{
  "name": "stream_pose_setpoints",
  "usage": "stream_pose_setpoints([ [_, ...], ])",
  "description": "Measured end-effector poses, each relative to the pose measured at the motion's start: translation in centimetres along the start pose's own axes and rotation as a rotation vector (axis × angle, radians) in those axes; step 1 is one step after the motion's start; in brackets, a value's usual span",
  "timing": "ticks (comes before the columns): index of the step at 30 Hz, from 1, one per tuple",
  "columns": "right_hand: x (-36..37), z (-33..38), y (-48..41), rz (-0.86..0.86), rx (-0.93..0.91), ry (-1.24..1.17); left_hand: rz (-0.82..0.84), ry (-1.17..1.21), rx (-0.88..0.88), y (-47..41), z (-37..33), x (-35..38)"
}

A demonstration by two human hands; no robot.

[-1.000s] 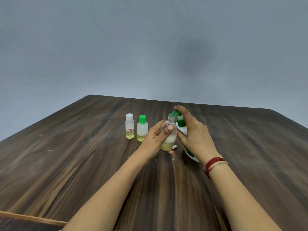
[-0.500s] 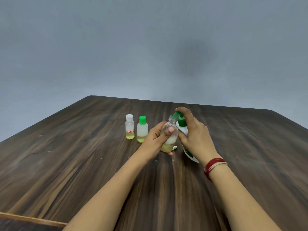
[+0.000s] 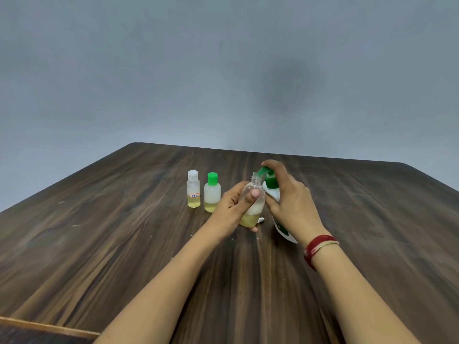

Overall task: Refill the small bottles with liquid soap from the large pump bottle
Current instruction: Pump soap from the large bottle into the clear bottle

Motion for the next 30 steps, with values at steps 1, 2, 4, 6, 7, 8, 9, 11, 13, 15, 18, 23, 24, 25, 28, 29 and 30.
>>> stream_pose_setpoints([
  [1,-0.02,0.04,0.02,-0.002,-0.001,0.005,0.001,-0.003,-0.004,0.02,0.08,-0.02],
  [2,-0.04,0.08,0.04,-0.001,0.000,0.007,0.001,-0.004,-0.004,0.04,0.02,0.00],
  [4,-0.01,0.20,0.08,0.012,-0.003,0.006,0.002,-0.002,0.008,0.05,-0.28,0.07],
  [6,0.06,0.41,0.11,0.025,-0.014,0.019,-0.004,0.008,0.015,0.01,-0.43,0.00],
  [7,0.08,0.48,0.12,0.029,-0.019,0.028,-0.009,0.015,0.014,-0.01,-0.41,-0.07],
  [8,0.09,0.56,0.13,0.030,-0.022,0.035,-0.013,0.021,0.013,-0.03,-0.42,-0.14],
  [9,0.07,0.60,0.16,0.028,-0.023,0.038,-0.016,0.025,0.012,-0.08,-0.35,-0.19],
  [11,0.02,0.55,0.17,0.021,-0.019,0.030,-0.018,0.029,0.010,-0.13,-0.24,-0.19],
  [13,-0.03,0.42,0.14,0.012,-0.014,0.013,-0.018,0.040,0.009,-0.10,-0.18,-0.12],
  [15,-0.04,0.27,0.12,0.006,-0.003,-0.011,-0.009,0.033,0.004,-0.03,-0.12,0.00],
  [18,-0.01,0.03,0.05,0.000,0.012,-0.013,0.007,0.025,-0.003,0.08,-0.07,0.18],
  [23,-0.10,0.59,0.19,0.017,-0.015,0.005,-0.004,0.038,-0.004,0.00,-0.16,0.07],
  [24,-0.06,0.70,0.20,0.023,-0.019,0.021,-0.012,0.042,-0.006,-0.02,-0.15,-0.03],
  [25,-0.04,0.77,0.18,0.026,-0.020,0.034,-0.019,0.043,-0.006,-0.04,-0.12,-0.12],
  [28,-0.12,0.81,0.14,0.027,-0.010,0.034,-0.029,0.053,-0.007,-0.09,-0.11,-0.26],
  [29,-0.16,0.77,0.15,0.025,-0.004,0.022,-0.027,0.056,-0.007,-0.11,-0.12,-0.26],
  [30,-0.18,0.70,0.17,0.024,0.002,0.007,-0.022,0.055,-0.009,-0.09,-0.13,-0.20],
])
Point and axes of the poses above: each hand's wrist, its own y-axis away from the middle knuckle, its own x-axis out of the palm, z = x × y, the point moved 9 cm from there along -y, towards the middle knuckle, and after that the axes turned 6 degrees about x, right-handed, at the moved point
